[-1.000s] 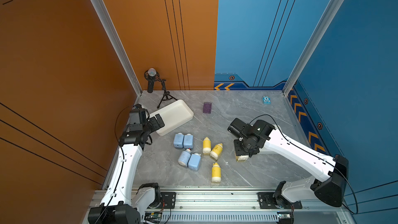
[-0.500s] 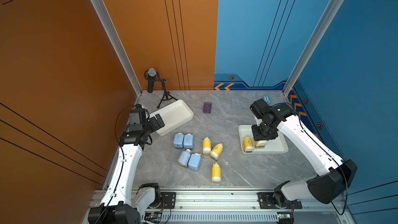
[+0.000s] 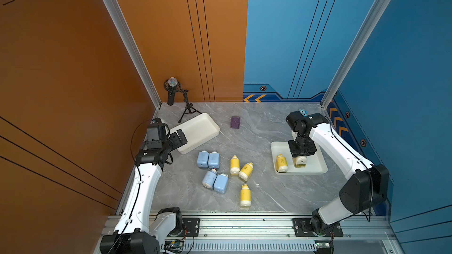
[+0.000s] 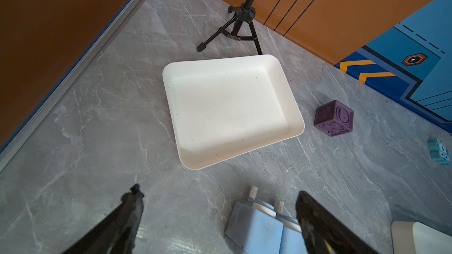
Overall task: Place the pencil sharpeners by color into the storage box
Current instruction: Place the pencil sharpener in the storage box.
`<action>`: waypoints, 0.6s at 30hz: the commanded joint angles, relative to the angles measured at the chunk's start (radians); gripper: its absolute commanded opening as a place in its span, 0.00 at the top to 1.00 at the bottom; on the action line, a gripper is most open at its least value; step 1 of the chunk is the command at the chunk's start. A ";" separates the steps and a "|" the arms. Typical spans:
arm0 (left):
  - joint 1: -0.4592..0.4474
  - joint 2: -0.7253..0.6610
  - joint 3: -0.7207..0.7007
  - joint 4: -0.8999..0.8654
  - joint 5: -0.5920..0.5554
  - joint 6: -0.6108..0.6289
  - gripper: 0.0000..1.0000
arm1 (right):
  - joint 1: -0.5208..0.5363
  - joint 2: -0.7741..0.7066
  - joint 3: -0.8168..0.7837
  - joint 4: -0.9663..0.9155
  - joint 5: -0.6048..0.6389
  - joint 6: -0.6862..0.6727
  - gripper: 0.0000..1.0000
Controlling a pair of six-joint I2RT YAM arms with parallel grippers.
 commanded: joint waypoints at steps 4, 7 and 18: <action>-0.002 -0.008 -0.008 -0.010 0.020 0.003 0.02 | -0.035 0.043 -0.036 0.060 -0.001 -0.042 0.68; -0.001 -0.008 -0.010 -0.009 0.016 0.003 0.02 | -0.037 0.056 -0.040 0.073 -0.004 -0.046 0.68; -0.012 -0.010 -0.011 -0.008 0.008 0.008 0.02 | -0.045 0.110 -0.054 0.123 -0.030 -0.012 0.68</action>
